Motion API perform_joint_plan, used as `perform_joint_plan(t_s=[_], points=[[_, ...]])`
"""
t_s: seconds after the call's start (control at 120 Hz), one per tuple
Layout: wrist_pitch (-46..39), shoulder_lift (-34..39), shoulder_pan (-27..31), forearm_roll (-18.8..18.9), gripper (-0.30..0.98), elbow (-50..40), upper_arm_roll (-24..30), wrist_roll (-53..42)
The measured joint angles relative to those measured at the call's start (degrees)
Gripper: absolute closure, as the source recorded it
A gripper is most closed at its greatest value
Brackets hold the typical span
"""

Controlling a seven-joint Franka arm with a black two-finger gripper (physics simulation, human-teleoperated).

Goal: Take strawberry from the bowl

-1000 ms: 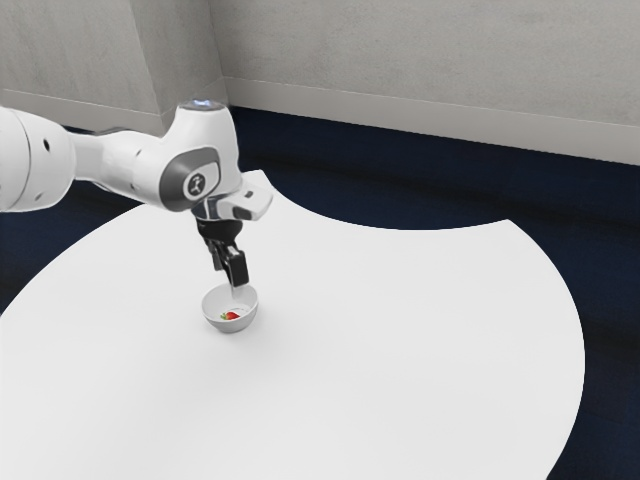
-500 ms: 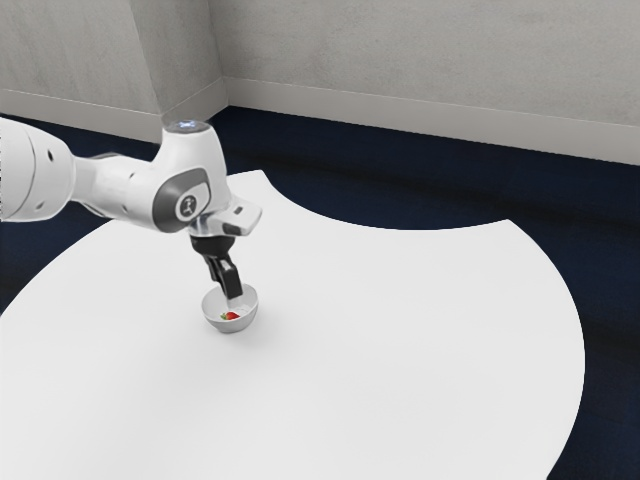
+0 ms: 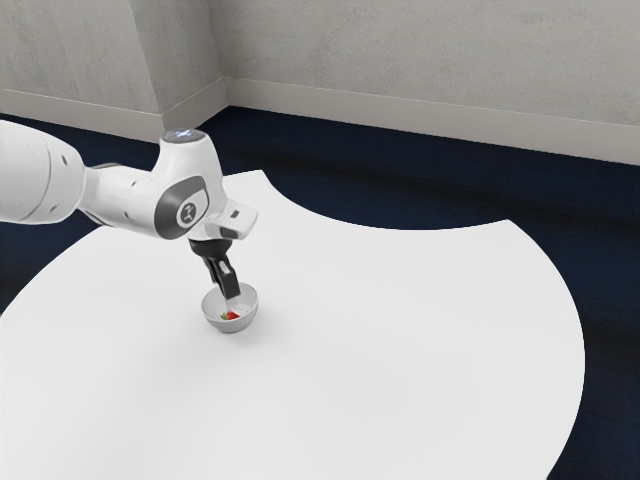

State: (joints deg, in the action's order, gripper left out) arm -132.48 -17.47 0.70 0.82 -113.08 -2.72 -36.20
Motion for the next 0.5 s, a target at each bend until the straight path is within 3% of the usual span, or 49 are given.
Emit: perform_joint_plan(t_s=[0.15, 0.5], points=[[-0.58, 0.12, 0.0, -0.08, 0.25, -0.17, 0.0, -0.36], [-1.31, -1.95, 0.96, -0.05, 0.29, -0.41, 0.0, -0.92]])
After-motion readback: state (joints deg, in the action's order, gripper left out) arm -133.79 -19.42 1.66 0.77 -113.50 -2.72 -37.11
